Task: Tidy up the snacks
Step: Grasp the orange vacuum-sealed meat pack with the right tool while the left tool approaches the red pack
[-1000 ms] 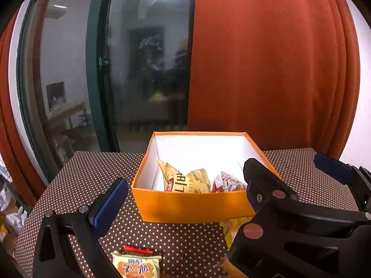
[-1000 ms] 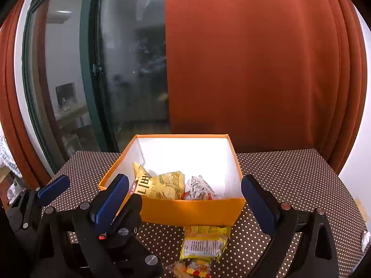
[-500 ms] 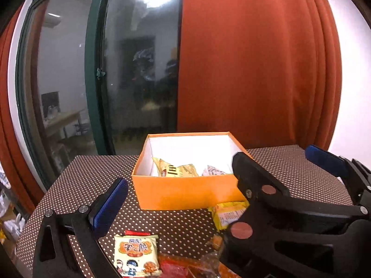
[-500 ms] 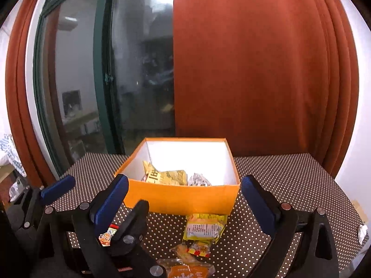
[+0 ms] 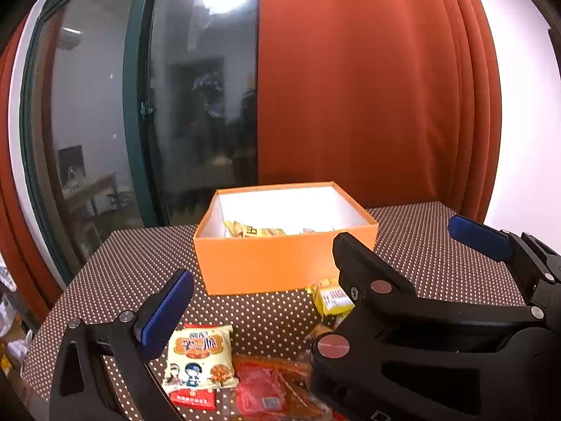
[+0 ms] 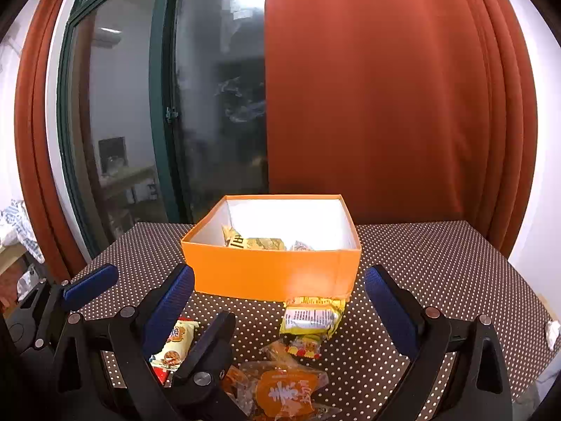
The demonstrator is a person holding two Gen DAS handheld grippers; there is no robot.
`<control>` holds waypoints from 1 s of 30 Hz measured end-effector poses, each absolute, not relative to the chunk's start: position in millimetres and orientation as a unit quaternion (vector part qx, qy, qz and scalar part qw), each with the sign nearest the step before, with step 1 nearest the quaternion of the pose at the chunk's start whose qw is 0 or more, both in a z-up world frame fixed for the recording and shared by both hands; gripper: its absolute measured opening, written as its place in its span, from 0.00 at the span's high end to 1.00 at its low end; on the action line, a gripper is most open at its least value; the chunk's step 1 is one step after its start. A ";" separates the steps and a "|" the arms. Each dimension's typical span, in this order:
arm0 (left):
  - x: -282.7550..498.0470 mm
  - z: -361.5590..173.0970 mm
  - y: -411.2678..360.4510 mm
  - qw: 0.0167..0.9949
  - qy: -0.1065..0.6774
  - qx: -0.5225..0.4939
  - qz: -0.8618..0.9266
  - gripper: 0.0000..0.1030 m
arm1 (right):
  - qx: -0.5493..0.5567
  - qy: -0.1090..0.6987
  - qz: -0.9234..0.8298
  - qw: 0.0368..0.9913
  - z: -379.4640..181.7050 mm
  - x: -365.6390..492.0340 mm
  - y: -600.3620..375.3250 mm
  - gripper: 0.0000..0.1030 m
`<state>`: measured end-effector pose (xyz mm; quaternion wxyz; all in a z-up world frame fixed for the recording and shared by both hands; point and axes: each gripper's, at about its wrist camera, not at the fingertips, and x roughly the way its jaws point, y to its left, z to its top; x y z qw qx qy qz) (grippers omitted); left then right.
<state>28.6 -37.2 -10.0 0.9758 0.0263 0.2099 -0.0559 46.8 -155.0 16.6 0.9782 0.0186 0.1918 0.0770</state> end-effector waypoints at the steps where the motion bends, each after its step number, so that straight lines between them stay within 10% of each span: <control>1: 28.4 -14.5 -37.5 0.975 0.212 0.026 -0.055 0.00 | 0.019 0.194 0.077 0.978 13.2 46.3 -154.9 0.04; 30: 46.4 -136.7 -20.9 0.949 0.316 -0.016 -0.012 0.10 | 0.007 0.296 0.088 0.951 -95.0 58.1 -138.8 0.04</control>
